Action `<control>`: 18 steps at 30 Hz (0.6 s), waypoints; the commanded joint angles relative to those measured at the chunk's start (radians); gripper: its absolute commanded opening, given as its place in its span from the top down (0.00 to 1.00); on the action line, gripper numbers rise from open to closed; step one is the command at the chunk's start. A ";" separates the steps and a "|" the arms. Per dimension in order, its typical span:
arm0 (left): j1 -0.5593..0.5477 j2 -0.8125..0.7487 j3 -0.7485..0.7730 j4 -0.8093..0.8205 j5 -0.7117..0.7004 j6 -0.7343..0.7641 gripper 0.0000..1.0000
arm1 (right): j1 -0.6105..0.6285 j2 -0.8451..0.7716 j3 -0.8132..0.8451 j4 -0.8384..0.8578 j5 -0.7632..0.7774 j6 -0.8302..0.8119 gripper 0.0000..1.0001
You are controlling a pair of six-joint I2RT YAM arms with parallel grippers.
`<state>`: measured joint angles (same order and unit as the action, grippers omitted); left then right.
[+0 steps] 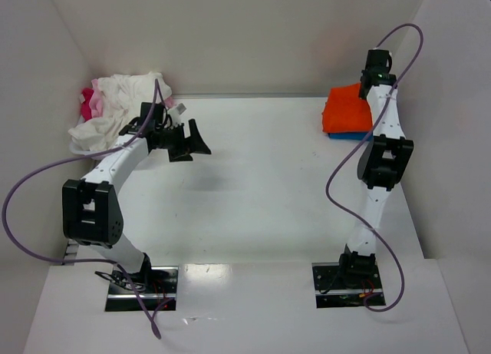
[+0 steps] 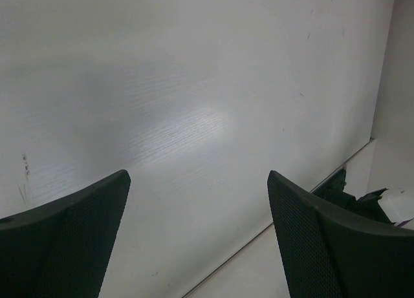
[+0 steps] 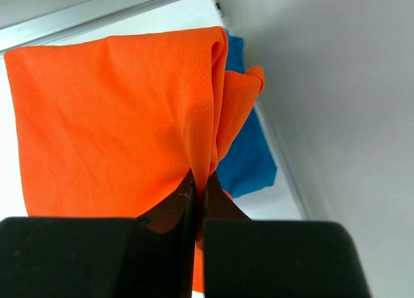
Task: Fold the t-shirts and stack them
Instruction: Put the neatly folded tshirt into the corner of the board with the right arm
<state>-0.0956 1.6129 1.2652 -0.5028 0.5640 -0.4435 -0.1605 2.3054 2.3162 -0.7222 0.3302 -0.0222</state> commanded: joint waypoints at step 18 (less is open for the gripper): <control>0.005 0.059 0.051 -0.037 0.027 0.019 0.06 | -0.028 0.132 0.101 0.070 0.300 -0.035 1.00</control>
<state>-0.0956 1.6688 1.2777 -0.5331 0.5663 -0.4435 -0.1727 2.4174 2.3817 -0.7126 0.5356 -0.0567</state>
